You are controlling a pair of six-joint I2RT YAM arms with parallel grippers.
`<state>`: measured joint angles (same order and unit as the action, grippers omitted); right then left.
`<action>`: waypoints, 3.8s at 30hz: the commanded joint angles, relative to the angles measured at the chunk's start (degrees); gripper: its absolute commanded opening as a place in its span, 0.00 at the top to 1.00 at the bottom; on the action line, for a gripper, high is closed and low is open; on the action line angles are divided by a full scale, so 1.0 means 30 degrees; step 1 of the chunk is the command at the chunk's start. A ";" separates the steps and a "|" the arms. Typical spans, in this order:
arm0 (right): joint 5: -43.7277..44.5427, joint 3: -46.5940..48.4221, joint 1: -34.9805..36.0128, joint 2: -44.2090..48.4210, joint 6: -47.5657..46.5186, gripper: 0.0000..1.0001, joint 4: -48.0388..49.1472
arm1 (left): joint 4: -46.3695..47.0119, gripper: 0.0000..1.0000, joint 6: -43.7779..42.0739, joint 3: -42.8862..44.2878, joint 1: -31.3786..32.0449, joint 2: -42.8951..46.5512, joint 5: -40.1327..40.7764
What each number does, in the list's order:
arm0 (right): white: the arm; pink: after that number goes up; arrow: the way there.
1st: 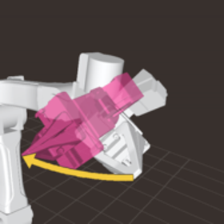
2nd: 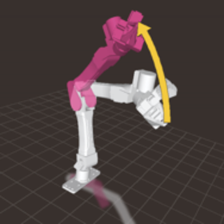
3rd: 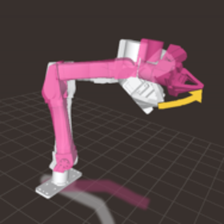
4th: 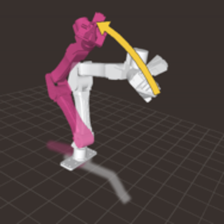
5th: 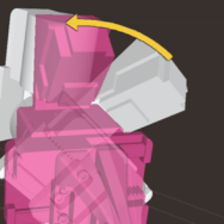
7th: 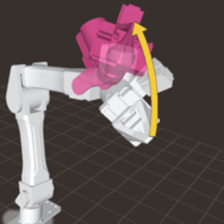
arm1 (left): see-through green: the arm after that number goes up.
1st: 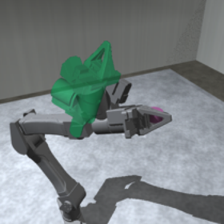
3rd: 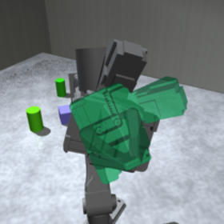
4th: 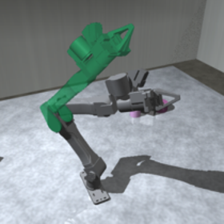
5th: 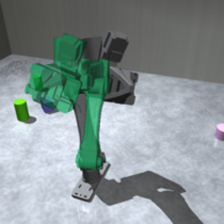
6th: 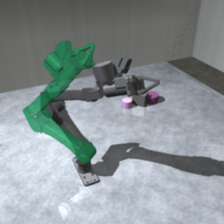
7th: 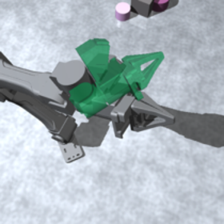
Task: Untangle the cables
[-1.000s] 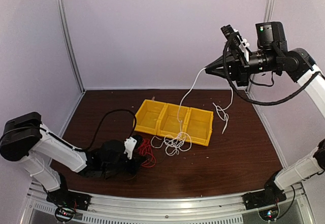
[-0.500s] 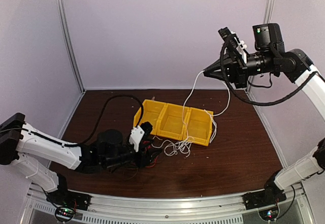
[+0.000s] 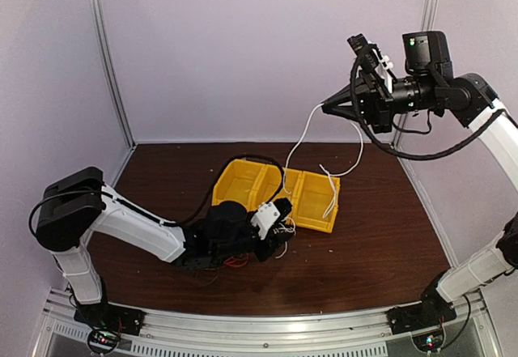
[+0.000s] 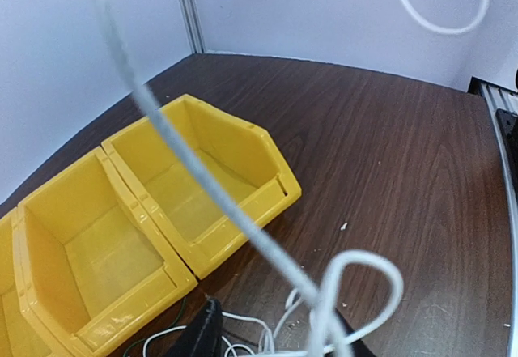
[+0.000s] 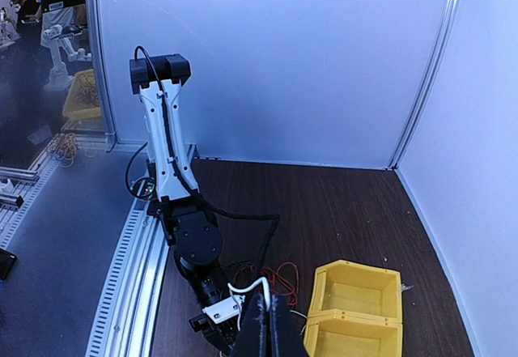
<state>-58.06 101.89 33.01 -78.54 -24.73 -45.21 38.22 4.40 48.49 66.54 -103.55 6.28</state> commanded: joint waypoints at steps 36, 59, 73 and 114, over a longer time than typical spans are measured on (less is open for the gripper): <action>-0.2091 0.9539 -0.6688 -0.2103 0.3982 1.00 0.2832 | -0.3340 1.00 0.3834 -0.8572 -0.0213 0.6725 0.2194; -0.4188 0.2756 -1.2997 -0.1868 1.2524 1.00 1.5407 | -0.4308 1.00 0.9730 -1.2728 -0.1165 1.0779 0.6950; -0.1679 -0.1355 -1.0001 -0.0796 0.6506 1.00 1.0739 | -0.5120 0.49 0.8802 -0.7986 0.0281 0.4985 0.7219; 0.1414 -0.4333 -0.6136 -0.1054 0.2609 1.00 0.9158 | -0.7942 0.28 1.3047 -0.8958 0.3336 0.8949 1.3377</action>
<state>-53.93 86.91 15.51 -83.79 -15.44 -15.66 14.81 42.74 21.43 76.25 -76.55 44.47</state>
